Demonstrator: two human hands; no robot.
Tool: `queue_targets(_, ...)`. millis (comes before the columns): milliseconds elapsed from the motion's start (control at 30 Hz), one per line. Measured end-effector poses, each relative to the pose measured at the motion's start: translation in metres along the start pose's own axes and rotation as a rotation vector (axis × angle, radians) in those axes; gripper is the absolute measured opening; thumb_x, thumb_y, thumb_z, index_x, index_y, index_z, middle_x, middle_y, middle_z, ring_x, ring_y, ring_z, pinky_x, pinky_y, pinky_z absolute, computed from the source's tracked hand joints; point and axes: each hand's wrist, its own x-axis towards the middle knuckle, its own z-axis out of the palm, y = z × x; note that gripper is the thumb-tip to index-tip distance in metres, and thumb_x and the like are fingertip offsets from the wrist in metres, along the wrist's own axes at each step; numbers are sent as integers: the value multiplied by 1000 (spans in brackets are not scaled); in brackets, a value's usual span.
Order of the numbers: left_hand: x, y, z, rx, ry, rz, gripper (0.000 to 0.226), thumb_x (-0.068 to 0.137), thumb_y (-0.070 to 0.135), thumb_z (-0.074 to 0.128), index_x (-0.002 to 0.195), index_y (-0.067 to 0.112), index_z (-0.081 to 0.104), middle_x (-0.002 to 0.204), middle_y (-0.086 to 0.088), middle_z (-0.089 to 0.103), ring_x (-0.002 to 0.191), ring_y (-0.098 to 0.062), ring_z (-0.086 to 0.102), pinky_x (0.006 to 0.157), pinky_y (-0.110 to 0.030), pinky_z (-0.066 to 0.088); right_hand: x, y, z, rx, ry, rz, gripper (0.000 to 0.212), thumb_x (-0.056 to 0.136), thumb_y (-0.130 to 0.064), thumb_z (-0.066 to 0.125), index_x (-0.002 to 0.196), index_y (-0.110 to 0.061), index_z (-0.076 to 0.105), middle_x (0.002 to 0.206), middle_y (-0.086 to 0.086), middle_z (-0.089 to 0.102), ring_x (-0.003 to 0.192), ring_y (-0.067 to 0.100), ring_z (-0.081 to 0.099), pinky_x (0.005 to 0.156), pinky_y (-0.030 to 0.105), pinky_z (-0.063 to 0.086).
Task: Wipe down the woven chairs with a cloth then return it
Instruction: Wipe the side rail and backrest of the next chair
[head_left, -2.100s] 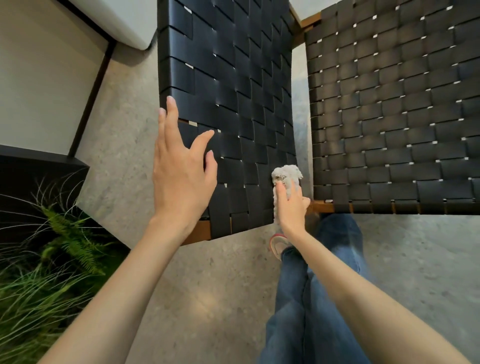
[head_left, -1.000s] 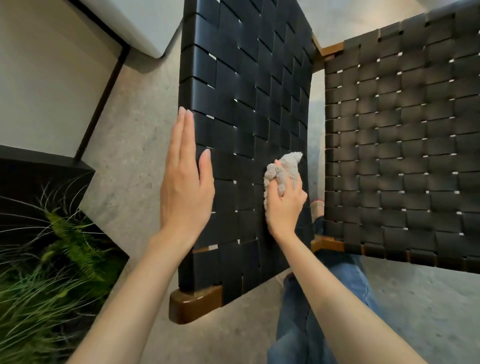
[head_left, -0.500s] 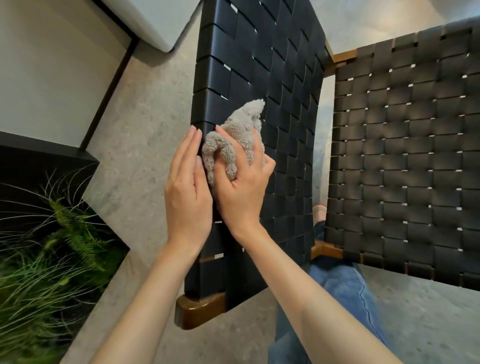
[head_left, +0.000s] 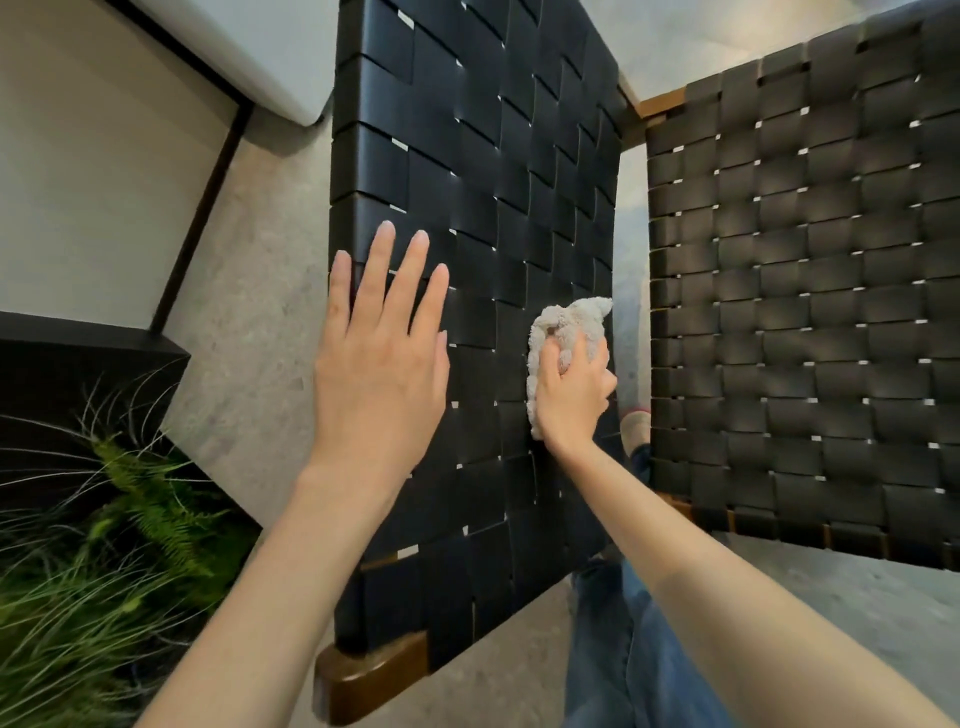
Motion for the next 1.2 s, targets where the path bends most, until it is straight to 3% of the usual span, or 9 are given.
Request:
queue_targets(100, -1, 1, -1, 111, -41, 48, 51, 97, 30, 37, 146, 16, 33, 157, -13, 18, 146, -32, 9, 118, -50, 1, -29, -14, -5, 27, -89, -140, 42, 93, -58, 35, 132, -65, 21, 161, -2, 7, 133, 27, 20, 107, 43, 23)
queue_targets(200, 1, 4, -6, 176, -81, 79, 50, 96, 30, 38, 144, 18, 37, 156, -13, 20, 145, -35, 9, 117, -52, -1, -50, -21, -3, 35, -60, -277, 41, 87, -63, 35, 124, -74, 20, 160, -6, 8, 131, 20, 19, 107, 38, 18)
queue_targets(433, 10, 22, 2, 135, -106, 129, 54, 89, 22, 53, 142, 21, 42, 149, -12, 37, 141, -32, 26, 116, -53, 11, -16, 11, 5, -5, 31, -243, 37, 96, -56, 36, 131, -65, 28, 157, -5, 18, 127, 20, 25, 101, 34, 24)
queue_targets(533, 15, 29, 11, 161, -132, 159, 51, 91, 29, 50, 142, 23, 42, 149, -11, 36, 141, -32, 26, 115, -54, 10, 13, 32, 4, -23, 40, -73, 39, 97, -53, 37, 134, -57, 25, 158, -1, 19, 131, 27, 25, 106, 45, 28)
queue_targets(633, 15, 33, 19, 238, -176, 193, 52, 96, 38, 36, 147, 27, 30, 155, -10, 25, 145, -33, 14, 116, -54, 5, 39, 51, 2, -42, 21, 100, 55, 98, -51, 38, 148, -31, 28, 158, 2, 20, 134, 31, 24, 109, 47, 24)
queue_targets(833, 15, 32, 21, 276, -155, 220, 51, 95, 39, 28, 144, 28, 35, 155, -10, 24, 144, -36, 13, 116, -54, 5, 65, 78, -8, -34, -43, 397, 59, 100, -53, 31, 150, -23, 25, 153, 10, 29, 135, 34, 29, 111, 47, 23)
queue_targets(1000, 16, 33, 19, 217, -167, 190, 48, 94, 35, 40, 140, 22, 44, 152, -11, 32, 143, -35, 19, 116, -52, 9, 41, 48, -12, 36, 24, 109, 43, 102, -40, 38, 139, -18, 45, 143, 10, 42, 127, 29, 37, 105, 40, 27)
queue_targets(1133, 12, 26, 4, 108, -99, 104, 52, 92, 28, 43, 139, 7, 45, 146, -13, 41, 140, -30, 30, 116, -51, 12, 2, 0, -6, 168, -42, -259, 40, 98, -46, 43, 138, -43, 40, 146, -1, 38, 111, 17, 35, 86, 21, 31)
queue_targets(1200, 8, 13, -7, 88, -59, 52, 53, 93, 26, 43, 141, 4, 41, 149, -13, 37, 141, -30, 27, 116, -52, 11, -12, -35, -3, 218, -75, -437, 36, 97, -49, 43, 132, -55, 36, 147, -3, 37, 109, 15, 34, 87, 19, 34)
